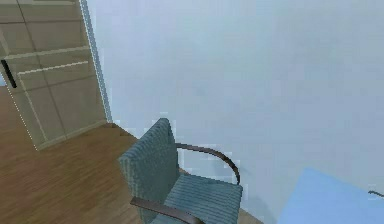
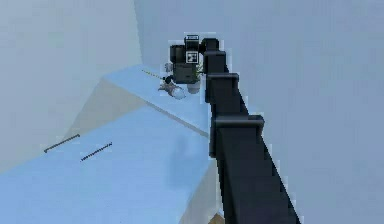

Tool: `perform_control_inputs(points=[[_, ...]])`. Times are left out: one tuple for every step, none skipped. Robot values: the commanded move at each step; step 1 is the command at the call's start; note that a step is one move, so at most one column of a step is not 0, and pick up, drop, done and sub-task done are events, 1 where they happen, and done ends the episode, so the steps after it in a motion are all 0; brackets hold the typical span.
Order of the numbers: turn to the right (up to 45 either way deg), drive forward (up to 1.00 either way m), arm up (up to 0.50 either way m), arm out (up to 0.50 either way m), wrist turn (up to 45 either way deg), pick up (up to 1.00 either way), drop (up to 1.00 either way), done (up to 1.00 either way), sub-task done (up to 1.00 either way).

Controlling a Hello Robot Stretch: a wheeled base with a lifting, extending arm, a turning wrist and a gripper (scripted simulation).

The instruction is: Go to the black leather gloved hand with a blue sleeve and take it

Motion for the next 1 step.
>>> perform_control_inputs(points=[[0.0, 0.0, 0.0, 0.0, 0.0, 0.0, 0.0, 1.0, 0.0]])
